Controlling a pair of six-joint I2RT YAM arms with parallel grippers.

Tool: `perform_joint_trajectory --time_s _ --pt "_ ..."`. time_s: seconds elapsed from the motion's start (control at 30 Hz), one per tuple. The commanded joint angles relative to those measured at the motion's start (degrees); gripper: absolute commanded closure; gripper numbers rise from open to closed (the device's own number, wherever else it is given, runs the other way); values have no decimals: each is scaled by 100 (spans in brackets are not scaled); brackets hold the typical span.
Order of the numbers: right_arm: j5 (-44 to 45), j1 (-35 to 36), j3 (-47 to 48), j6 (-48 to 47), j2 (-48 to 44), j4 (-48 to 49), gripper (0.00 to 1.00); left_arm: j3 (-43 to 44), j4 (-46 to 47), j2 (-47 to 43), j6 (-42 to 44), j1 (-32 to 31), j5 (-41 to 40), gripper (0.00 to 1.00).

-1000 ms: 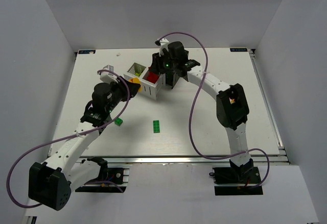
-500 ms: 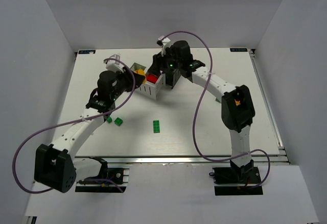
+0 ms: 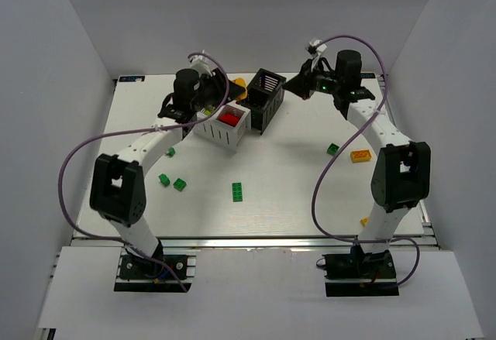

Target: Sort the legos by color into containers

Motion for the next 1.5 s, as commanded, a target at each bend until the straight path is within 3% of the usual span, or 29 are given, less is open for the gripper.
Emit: perform_joint_trajectory --time_s 0.0,0.4,0.6,0.83,0.87,1.0,1.23,1.47 --pt "-337 -90 -393 -259 -470 -46 100 853 479 576 -309 28 564 100" --pt "-600 -627 -1307 -21 -1262 -239 100 3392 1885 3502 -1935 -7 899 98" --pt "-627 -855 -1527 23 -1350 -230 100 4544 1587 4278 -1927 -122 793 97" --pt "-671 -1023 -1738 198 -1420 -213 100 4686 1025 4524 -1559 -210 389 91" --pt "-680 -1031 -1747 198 -1429 -204 99 4704 938 4516 -1462 -227 293 89" --pt "-715 -1067 -1773 225 -1446 -204 95 4801 542 4533 -1286 -262 82 63" --pt "-768 -1119 -1791 207 -1525 -239 91 5047 234 4542 -1145 -306 -235 34" --pt "-768 -1146 -1835 85 -1631 -336 89 5231 119 4498 -1092 -315 -305 30"
